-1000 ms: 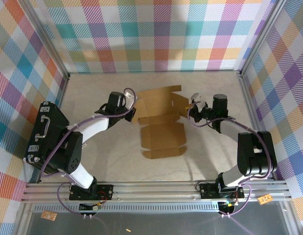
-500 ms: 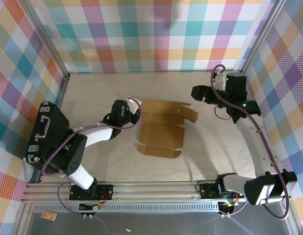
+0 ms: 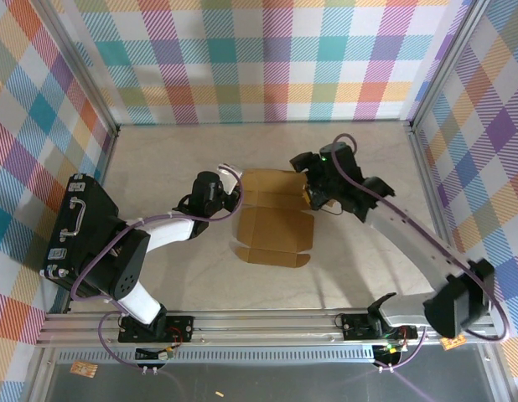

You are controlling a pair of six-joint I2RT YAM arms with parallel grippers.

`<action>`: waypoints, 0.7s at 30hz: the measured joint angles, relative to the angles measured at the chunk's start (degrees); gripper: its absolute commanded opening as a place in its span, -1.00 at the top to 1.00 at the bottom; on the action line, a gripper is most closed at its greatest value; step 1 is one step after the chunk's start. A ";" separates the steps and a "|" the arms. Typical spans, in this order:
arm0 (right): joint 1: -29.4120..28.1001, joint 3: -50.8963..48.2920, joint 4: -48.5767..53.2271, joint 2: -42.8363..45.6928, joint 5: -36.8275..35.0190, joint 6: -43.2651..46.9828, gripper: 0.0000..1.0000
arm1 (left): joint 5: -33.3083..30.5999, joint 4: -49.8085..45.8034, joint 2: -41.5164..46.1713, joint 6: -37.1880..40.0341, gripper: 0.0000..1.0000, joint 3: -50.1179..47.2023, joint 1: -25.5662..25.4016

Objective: Fold the paper box

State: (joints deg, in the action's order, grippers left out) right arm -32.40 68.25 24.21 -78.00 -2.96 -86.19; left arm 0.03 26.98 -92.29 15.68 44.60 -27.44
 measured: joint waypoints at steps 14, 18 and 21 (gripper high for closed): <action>-4.90 2.19 -11.67 -12.59 -8.28 -10.86 0.37 | -0.33 0.15 0.35 -2.62 0.82 -1.66 -1.05; -5.57 1.49 -12.72 -13.25 -9.16 -12.33 0.67 | -0.33 -0.39 0.55 -2.99 0.54 -1.66 -1.07; -5.55 -1.73 -14.73 -12.28 -10.58 -13.55 0.90 | -0.04 -2.86 1.40 -4.02 -0.08 -1.66 -1.25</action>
State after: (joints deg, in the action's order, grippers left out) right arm -37.95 66.52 9.47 -90.28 -13.54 -99.74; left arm -0.01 24.12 -90.89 11.66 42.94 -28.69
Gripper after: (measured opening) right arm 0.104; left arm 0.358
